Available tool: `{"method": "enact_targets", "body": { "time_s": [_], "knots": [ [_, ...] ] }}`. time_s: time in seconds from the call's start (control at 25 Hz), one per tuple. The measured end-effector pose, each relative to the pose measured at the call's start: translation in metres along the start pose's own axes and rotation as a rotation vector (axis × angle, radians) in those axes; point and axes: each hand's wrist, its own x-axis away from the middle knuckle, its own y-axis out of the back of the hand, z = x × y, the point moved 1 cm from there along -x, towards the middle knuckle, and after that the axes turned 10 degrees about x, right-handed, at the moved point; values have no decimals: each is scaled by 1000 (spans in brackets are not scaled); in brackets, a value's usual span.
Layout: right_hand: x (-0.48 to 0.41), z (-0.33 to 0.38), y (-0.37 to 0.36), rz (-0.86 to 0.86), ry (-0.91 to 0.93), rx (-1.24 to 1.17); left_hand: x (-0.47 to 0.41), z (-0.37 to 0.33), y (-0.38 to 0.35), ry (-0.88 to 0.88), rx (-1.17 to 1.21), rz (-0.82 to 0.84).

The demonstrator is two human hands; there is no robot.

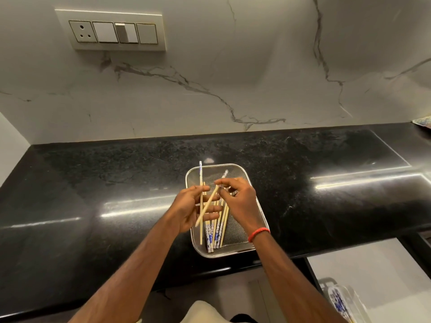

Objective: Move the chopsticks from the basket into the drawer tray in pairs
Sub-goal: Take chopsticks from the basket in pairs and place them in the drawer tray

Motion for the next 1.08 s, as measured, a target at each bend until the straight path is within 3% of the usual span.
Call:
{"method": "enact_targets", "body": {
  "time_s": [0.16,0.32,0.48,0.56,0.64,0.84,0.96,1.08],
  "knots": [
    [-3,13,-15,96,158,319,3,6,0,4,-29,-6],
    [1,9,-23,252,138,196,2,7,11,-27,-85,-28],
    [6,-4,-29,96,-58,13,4,5,19,-49,-82,-30],
    [10,-14,-34,201,-179,173,4,3,22,-77,-64,-50],
    [17,-21,-45,373,-190,357,3,0,26,-100,-51,-70],
    [21,-14,-58,374,-147,597,6,-4,30,-111,-40,-80],
    [16,-16,-58,403,-267,527,5,-4,32,-105,-44,-80],
    [16,-22,-50,391,-431,232,5,-6,32,-101,-43,-64]
  ]
}}
